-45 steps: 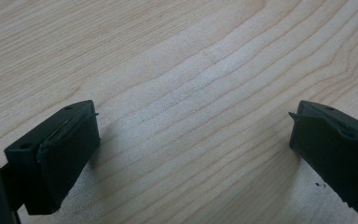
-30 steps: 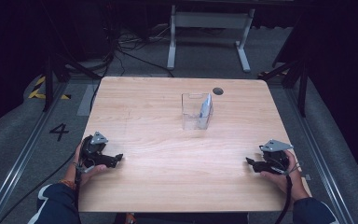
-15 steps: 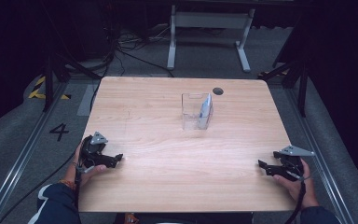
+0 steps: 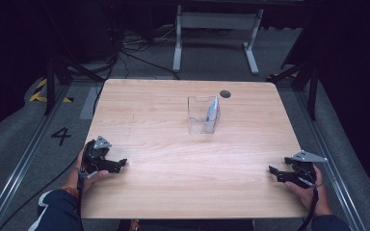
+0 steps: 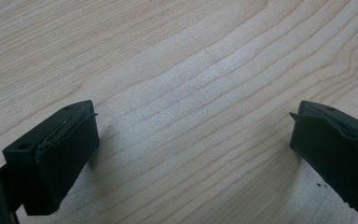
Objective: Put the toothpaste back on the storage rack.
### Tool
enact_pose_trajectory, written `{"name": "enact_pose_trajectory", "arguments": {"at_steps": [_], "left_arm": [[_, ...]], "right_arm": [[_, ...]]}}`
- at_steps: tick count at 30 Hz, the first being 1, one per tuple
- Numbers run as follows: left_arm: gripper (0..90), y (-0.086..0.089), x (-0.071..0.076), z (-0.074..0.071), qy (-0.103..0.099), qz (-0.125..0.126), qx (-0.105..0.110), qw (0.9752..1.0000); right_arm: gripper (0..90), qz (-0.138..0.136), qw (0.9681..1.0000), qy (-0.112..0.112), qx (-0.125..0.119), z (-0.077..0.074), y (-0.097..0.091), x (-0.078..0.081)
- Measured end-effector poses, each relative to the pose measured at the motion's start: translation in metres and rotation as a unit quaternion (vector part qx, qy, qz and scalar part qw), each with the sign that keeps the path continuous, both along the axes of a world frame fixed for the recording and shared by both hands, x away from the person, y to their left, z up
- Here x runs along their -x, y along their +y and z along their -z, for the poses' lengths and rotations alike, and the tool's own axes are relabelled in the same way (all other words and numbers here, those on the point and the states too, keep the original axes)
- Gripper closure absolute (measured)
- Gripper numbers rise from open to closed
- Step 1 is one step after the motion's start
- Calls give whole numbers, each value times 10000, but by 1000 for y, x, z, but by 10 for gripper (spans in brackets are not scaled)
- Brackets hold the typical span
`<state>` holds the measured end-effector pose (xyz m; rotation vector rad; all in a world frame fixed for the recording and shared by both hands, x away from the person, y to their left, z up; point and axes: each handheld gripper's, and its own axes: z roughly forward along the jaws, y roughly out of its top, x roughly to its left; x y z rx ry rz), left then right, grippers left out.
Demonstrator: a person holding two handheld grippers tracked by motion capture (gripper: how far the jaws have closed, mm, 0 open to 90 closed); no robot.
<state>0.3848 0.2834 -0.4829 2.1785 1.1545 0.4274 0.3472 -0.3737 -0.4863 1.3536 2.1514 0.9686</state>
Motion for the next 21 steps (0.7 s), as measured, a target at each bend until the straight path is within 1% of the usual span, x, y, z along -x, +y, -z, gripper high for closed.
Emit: {"name": "enact_pose_trajectory", "arguments": {"at_steps": [21], "left_arm": [[10,0,0,0,-16,-11,11,10000]], "right_arm": [[205,-17,10000,-5,27,0,-1,0]]}}
